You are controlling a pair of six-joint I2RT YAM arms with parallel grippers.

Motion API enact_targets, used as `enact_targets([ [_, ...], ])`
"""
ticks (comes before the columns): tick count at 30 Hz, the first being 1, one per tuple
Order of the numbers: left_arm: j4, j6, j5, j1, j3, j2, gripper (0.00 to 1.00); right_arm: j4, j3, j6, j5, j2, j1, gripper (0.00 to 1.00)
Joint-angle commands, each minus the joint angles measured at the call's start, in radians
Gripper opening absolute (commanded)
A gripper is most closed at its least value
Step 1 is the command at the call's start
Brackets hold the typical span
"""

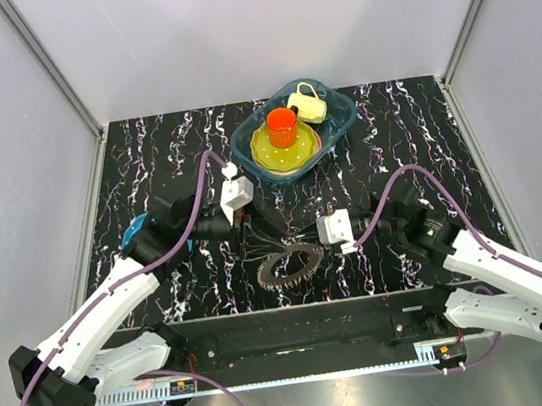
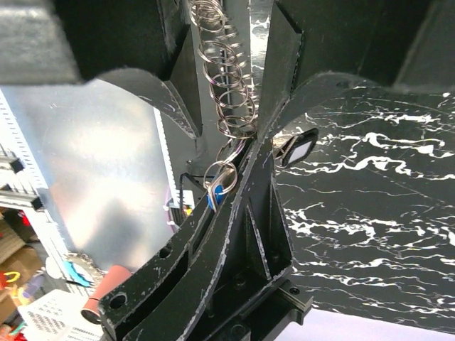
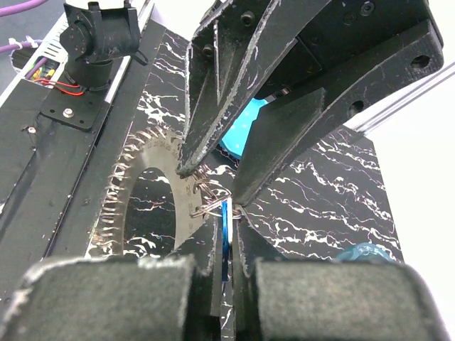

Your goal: Remove the keys from the keyring

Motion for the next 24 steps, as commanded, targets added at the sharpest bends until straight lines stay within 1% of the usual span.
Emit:
enact_targets([
  [1,-0.054,0.098,-0.139,-0.022,0.053,-0.079,0.42,0.064,0.016,-0.014,0.014,-0.016,0.005,0.0],
  [3,-0.045,0.088,-0.214,-0.022,0.051,-0.104,0.44,0.065,0.012,-0.007,0.014,-0.016,0.005,0.0],
  [5,-0.063,0.08,-0.274,-0.035,0.067,-0.1,0.45,0.067,0.007,-0.006,0.018,-0.016,0.003,0.0],
  [6,-0.129,0.091,-0.264,-0.039,0.084,-0.09,0.45,0.07,0.007,0.002,0.027,-0.015,0.003,0.0],
  [7,-0.154,0.098,-0.247,-0.042,0.116,-0.08,0.44,0.073,0.006,0.003,0.032,-0.015,0.005,0.0],
  [9,-0.166,0.069,-0.207,-0.046,0.122,-0.073,0.43,0.082,0.006,0.008,0.037,-0.015,0.003,0.0],
  [12,-0.14,0.029,-0.172,-0.066,0.113,-0.102,0.43,0.088,0.004,0.016,0.038,-0.01,0.005,0.0],
  [16,-0.1,0.014,-0.199,-0.088,0.076,-0.127,0.44,0.105,0.0,0.026,0.04,-0.01,0.005,0.0],
  [18,-0.09,0.012,-0.214,-0.091,0.058,-0.113,0.44,0.108,0.001,0.031,0.04,-0.008,0.003,0.0],
  [24,-0.036,-0.017,-0.184,-0.109,0.035,-0.07,0.44,0.108,0.0,0.037,0.041,-0.011,0.005,0.0],
])
